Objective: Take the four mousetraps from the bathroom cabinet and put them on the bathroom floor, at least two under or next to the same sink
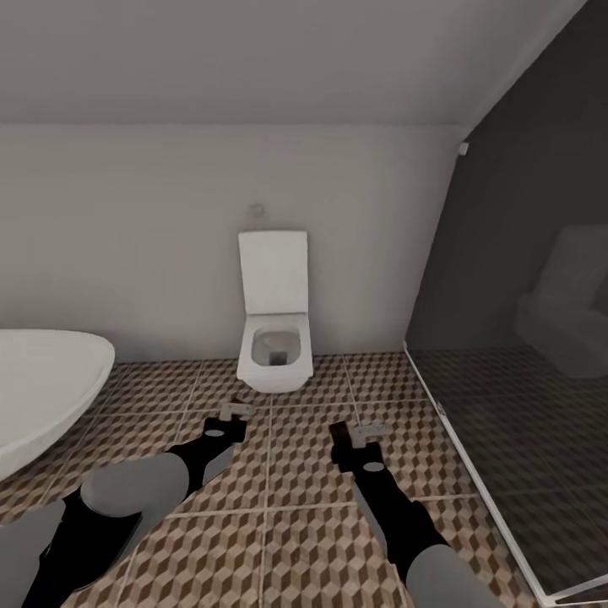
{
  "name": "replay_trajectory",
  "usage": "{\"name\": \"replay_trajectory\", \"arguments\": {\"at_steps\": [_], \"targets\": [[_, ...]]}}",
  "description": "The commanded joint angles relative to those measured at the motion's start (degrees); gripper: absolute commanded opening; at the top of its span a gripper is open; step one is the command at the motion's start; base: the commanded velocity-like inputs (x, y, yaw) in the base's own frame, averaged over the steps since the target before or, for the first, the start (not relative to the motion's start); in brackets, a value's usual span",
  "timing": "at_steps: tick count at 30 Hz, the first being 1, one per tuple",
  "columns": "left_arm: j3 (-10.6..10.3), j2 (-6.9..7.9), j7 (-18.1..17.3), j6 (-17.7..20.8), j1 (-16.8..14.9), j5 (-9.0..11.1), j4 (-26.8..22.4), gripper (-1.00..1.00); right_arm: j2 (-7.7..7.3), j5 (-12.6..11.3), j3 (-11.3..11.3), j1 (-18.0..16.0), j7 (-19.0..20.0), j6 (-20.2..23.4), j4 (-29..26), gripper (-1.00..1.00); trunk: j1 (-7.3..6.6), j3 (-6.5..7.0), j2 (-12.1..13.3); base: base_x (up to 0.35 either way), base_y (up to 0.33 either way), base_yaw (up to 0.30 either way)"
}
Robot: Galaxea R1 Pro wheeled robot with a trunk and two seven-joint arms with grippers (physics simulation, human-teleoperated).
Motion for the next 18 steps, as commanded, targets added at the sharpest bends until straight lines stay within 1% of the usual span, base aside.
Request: {"name": "replay_trajectory", "arguments": {"at_steps": [1, 4, 6, 8, 12, 15, 18], "targets": [[-0.5, 0.03, 0.4, -0.3, -0.1, 0.5, -0.2, -1.0, 0.0, 0.3, 0.3, 0.0, -0.4, 0.4, -0.1, -1.0, 0.22, -0.24, -0.4, 0.0, 0.0, 0.0], [-0.5, 0.04, 0.3, -0.3, -0.1, 0.5, -0.2, -1.0, 0.0, 0.6, 0.8, -0.4, -0.4, 0.4, -0.1, -1.0, 0.88, -0.78, -1.6, 0.0, 0.0, 0.0], [-0.5, 0.04, 0.3, -0.4, -0.1, 0.5, -0.1, -1.0, 0.0, 0.7, 0.9, -1.8, -0.4, 0.5, 0.3, -1.0, 1.32, -1.13, -2.5, 0.0, 0.0, 0.0], [-0.5, 0.04, 0.4, -0.4, -0.1, 0.5, -0.1, -1.0, 0.0, 0.7, 1.0, -4.1, -0.4, 0.8, 1.5, -1.0, 1.76, -1.49, -3.3, 0.0, 0.0, 0.0], [-0.5, 0.03, 0.4, -0.4, -0.1, 0.5, -0.2, -1.0, 0.0, 0.7, 1.0, -7.6, -0.3, 0.9, 5.0, -1.0, 2.64, -2.21, -4.9, 0.0, 0.0, 0.0], [-0.5, -0.09, 0.4, -0.4, -0.1, 0.5, -0.3, -1.0, 0.0, 0.6, 1.0, -11.5, -0.3, 0.8, 8.3, -1.0, 3.3, -2.75, -6.1, 0.0, 0.0, 0.0], [-0.5, -0.21, 0.4, -0.4, -0.1, 0.5, -0.3, -1.0, 0.0, 0.6, 1.0, -13.6, 0.1, 0.8, 9.3, -1.0, 3.96, -3.29, -7.3, 0.0, 0.0, 0.0]]}}
